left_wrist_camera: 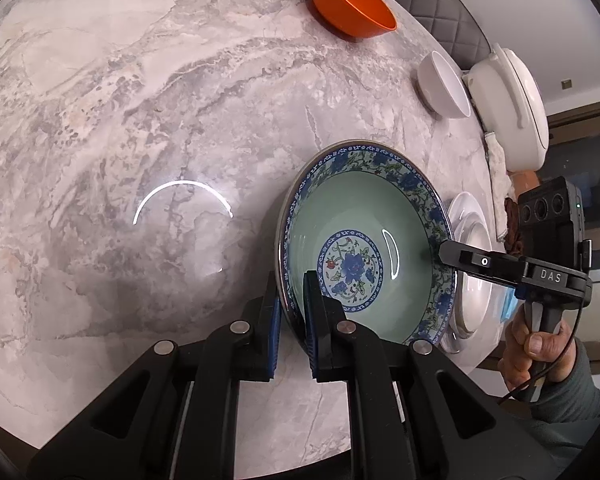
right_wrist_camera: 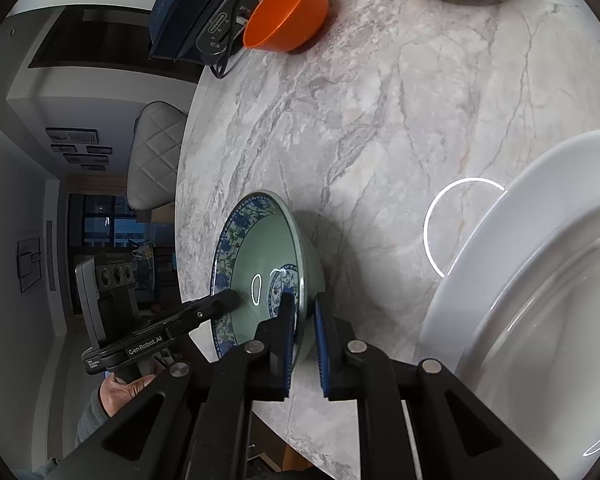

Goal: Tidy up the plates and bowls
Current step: 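Lift the patterned bowl and lower it beside the plate stack, then open both tools and move them to the white bowl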

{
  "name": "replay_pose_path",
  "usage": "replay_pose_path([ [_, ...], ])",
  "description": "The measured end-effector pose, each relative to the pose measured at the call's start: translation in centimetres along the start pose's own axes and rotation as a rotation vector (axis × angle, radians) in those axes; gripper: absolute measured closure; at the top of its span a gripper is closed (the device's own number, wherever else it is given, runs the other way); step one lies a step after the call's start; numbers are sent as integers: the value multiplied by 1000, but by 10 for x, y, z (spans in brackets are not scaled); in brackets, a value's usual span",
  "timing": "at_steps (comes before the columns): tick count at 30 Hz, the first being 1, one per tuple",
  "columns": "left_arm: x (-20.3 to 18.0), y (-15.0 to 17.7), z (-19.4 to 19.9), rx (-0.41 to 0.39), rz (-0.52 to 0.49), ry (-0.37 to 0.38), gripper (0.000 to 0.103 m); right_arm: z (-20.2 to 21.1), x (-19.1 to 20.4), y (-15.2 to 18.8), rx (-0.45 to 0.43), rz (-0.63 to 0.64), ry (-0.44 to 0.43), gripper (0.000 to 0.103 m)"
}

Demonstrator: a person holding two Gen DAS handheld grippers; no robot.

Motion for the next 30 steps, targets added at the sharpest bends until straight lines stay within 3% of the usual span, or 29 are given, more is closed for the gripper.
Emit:
replay_pose_path([
  [12,1,-6,-2,-29,31,51,93,-8,-5,0,-3,-25,-2,90],
  [13,1,-6,1,-45,35,53,88,-7,-5,0,-5,-24,-2,88],
  [14,0,-7,6,-66,37,51,77,-5,-4,1,-6,-18,-2,87],
  [15,0,-6,13,-91,40,51,68,-3,-3,2,-8,-13,-4,79],
  [16,-2,-7,21,-124,43,56,37,2,-2,3,-16,-9,-3,64],
  [17,-4,-8,29,-165,44,61,12,8,-1,3,-32,-10,-7,54],
  [19,-9,-10,47,-258,55,91,8,28,0,3,-86,-27,-56,25],
  [21,-13,-11,61,-334,93,142,4,52,-3,2,-149,-73,-147,12],
  [25,-27,-22,75,-435,131,199,1,96,-27,-5,-245,-150,-220,7],
  [30,-76,-57,79,-436,-7,161,1,140,-71,-33,-326,-229,-249,7],
])
Point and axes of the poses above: each gripper's, at about its wrist camera, not at the fingertips, and z roughly against the way its jaws point, x to its left, y to its underside, the point moved 8 cm from there along -z, roughly the way its jaws point, and after that the axes turned 15 degrees about y, right-handed, at the moved point
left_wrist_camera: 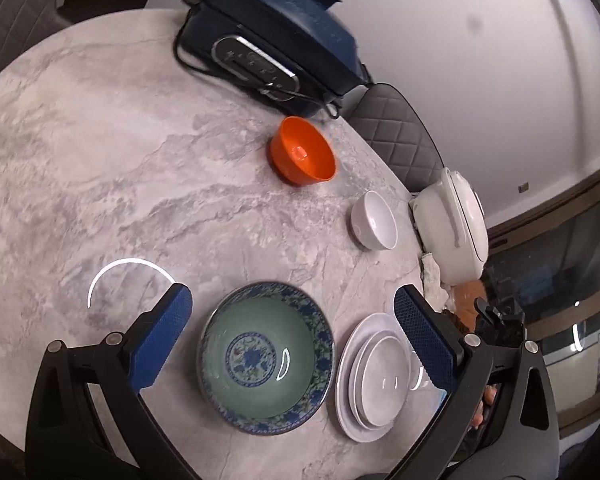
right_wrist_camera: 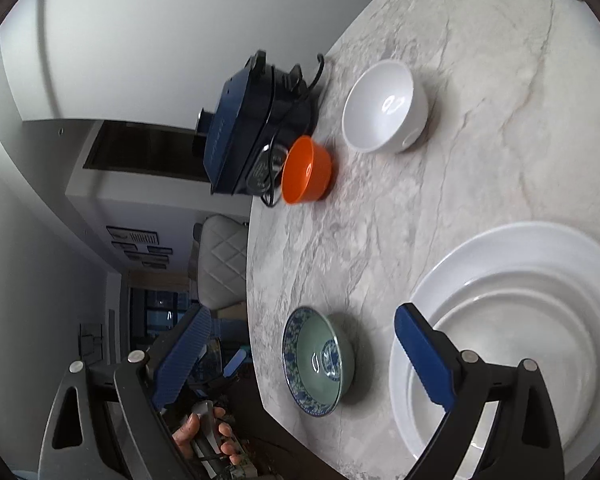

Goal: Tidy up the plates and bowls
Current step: 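Open both tools and move them to the white bowl, then close both tools on the rim of the white bowl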

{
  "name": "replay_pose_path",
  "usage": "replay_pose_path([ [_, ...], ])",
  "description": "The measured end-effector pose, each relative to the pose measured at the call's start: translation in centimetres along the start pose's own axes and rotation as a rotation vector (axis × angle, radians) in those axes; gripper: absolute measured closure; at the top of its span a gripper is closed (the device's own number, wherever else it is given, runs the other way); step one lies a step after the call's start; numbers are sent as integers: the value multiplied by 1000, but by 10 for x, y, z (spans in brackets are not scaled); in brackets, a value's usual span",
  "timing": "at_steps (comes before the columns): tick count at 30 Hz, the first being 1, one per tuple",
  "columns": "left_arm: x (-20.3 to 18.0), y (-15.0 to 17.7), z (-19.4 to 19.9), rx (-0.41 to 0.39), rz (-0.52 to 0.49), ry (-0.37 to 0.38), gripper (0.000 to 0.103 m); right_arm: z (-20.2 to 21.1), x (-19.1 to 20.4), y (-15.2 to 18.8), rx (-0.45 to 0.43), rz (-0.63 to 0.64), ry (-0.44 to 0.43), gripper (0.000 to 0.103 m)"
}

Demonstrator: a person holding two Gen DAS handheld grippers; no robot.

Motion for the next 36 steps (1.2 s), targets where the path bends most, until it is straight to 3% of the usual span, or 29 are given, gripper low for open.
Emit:
replay_pose_path([
  [9,-69,-42,-108,183,-63,4,1,24,-46,-103,-51,-40,20,7],
  [14,-83,-55,-175,249,-108,-25,1,25,-61,-144,-46,-49,4,7],
  [22,-69,-60,-279,412,-132,-113,1,-2,-61,-167,37,17,37,16],
  [28,-54,-64,-328,450,-162,-170,3,-34,-62,-179,113,52,116,30],
  [31,-49,-69,-342,450,-167,-185,9,-52,-63,-181,162,74,151,35],
  [36,-37,-71,-353,463,-138,-176,33,-77,-64,-186,208,85,177,41],
])
Point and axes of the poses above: each gripper's, at about its wrist camera, not at the fingertips, and z roughly against the way its jaws point, x to its left, y to its underside, the point moved 8 cm from there along -z, roughly the way its jaws point, and after that the axes turned 15 degrees about y, right-handed, at the moved point
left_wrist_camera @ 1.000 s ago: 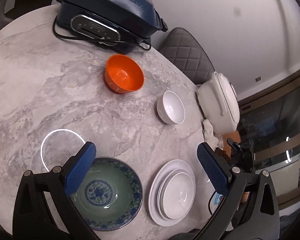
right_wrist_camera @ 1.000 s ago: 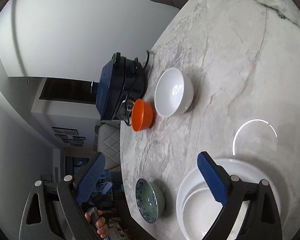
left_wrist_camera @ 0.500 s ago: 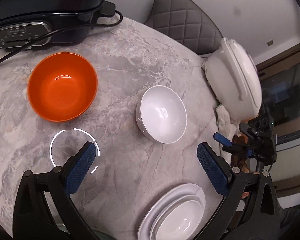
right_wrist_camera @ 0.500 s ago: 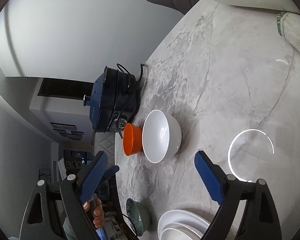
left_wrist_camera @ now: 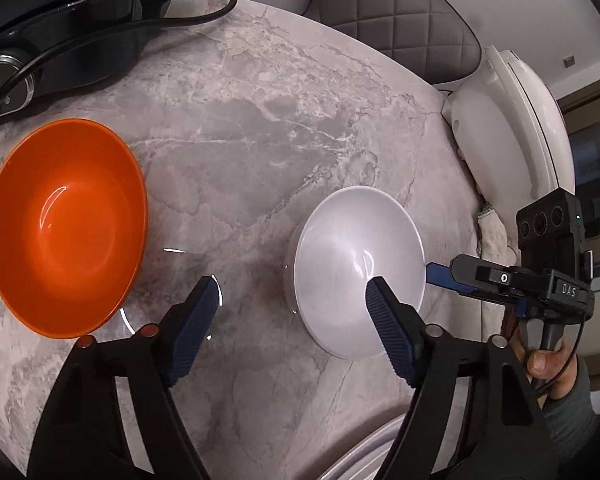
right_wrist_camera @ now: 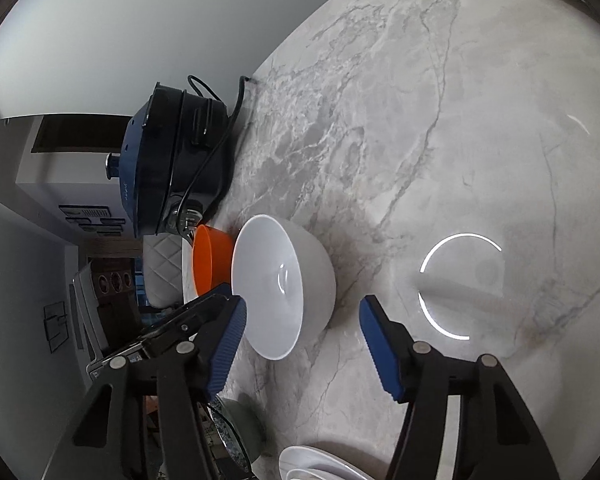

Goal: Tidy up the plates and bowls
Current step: 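Close both tools on the rim of the white bowl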

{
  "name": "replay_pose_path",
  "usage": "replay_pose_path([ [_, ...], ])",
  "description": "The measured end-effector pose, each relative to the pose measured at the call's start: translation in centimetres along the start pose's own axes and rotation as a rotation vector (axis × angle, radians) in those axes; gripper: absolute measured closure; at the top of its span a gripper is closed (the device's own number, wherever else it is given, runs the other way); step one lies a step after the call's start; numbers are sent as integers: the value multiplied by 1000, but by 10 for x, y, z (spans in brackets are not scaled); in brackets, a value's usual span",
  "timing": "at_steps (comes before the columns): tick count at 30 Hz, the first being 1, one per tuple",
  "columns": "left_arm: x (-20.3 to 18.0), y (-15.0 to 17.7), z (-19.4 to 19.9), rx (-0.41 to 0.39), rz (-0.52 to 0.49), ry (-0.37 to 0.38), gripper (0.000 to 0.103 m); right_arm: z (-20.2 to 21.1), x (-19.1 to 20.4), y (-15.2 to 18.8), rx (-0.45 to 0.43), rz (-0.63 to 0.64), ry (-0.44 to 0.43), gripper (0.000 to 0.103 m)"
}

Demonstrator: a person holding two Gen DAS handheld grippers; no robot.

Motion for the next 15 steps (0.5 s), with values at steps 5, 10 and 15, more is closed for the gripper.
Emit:
replay_pose_path([
  [5,6,2,-12,42,10,22,44,-16,-2,-8,33,-15,-6,46],
  [10,7,1,-16,53,14,53,62,-23,-4,-11,59,-14,-11,55],
  [15,5,1,-20,66,13,69,73,-24,-8,-13,67,-28,-9,63],
])
Point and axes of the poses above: each gripper's, at about its wrist camera, not at the fingertips, and z roughly against the way its jaws point, x to its left, y to its underside, the point moved 8 cm from there along -z, roughly the way its jaws point, and after that the axes turned 15 degrees about y, right-handed, at the moved point
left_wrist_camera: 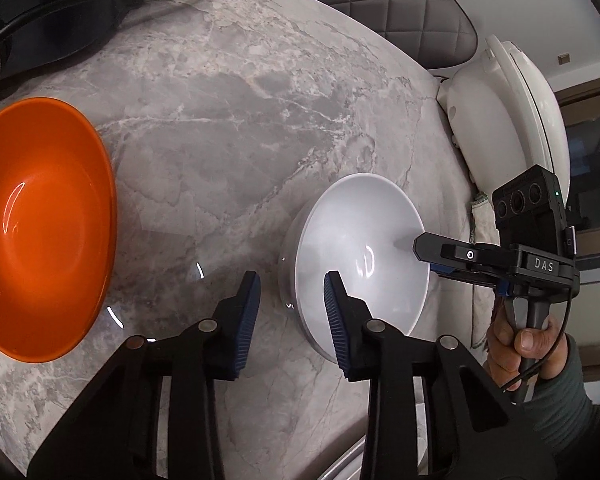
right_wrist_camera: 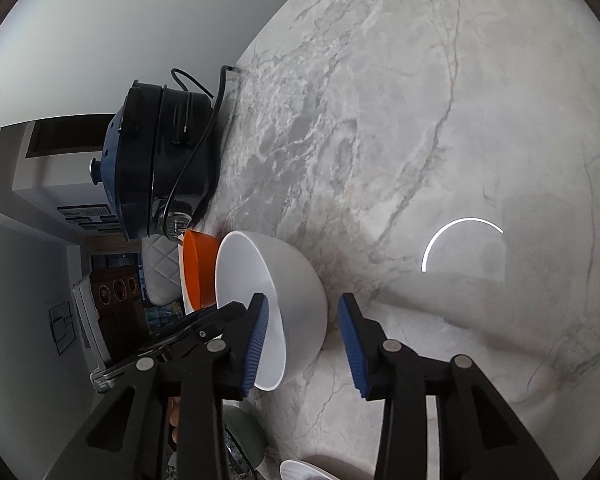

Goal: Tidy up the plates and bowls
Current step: 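Close both tools on the rim of the white bowl, then lift the white bowl and lower it into the patterned bowl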

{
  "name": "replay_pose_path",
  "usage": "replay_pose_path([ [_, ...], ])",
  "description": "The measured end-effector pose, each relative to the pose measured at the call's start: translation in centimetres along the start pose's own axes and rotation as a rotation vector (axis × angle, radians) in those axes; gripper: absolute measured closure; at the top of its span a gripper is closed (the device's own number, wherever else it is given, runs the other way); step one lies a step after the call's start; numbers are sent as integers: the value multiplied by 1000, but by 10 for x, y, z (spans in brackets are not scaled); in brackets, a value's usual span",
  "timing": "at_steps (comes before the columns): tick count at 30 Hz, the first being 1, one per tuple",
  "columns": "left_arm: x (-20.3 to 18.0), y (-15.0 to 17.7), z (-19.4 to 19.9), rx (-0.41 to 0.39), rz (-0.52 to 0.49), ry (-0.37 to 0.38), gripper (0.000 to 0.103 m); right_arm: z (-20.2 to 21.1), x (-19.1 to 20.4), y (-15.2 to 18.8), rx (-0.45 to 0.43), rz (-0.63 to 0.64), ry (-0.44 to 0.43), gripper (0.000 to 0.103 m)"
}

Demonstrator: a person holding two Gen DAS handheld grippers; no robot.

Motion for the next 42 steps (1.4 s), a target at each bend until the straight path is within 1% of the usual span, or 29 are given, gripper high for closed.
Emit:
replay_pose_path([
  [3,-3,0,2,-2,-12,7,74,0,0,0,5,6,4,66],
  [5,-5,0,2,1,-19,10,79,-2,0,1,14,11,5,71],
  [6,-4,-1,2,2,-18,9,80,-2,0,1,18,11,5,73],
  [8,-4,-1,3,1,-15,10,83,-3,2,0,20,11,1,75],
  [12,-3,1,3,10,-8,14,85,-5,4,0,27,16,6,78],
  [15,1,2,3,11,0,-5,85,-7,4,0,29,13,10,79],
  [22,4,3,2,14,21,8,85,-7,6,1,34,36,37,81],
  [24,4,3,2,17,15,10,85,-7,7,1,35,40,42,81],
  [25,4,4,1,26,7,13,88,-7,7,1,35,41,44,82],
  [29,0,5,-1,52,-28,-1,88,-8,7,2,40,47,44,82],
  [42,-7,5,4,46,-20,9,89,-3,9,4,34,40,43,82],
])
Point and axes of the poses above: each gripper's, at about its wrist camera, not at the fingertips, and z roughly against the way its jaws point, x to its left, y to its underside, the point moved 8 cm from there along -z, roughly the way its jaws point, and after that the axes turned 15 degrees about y, right-handed, at the moved point
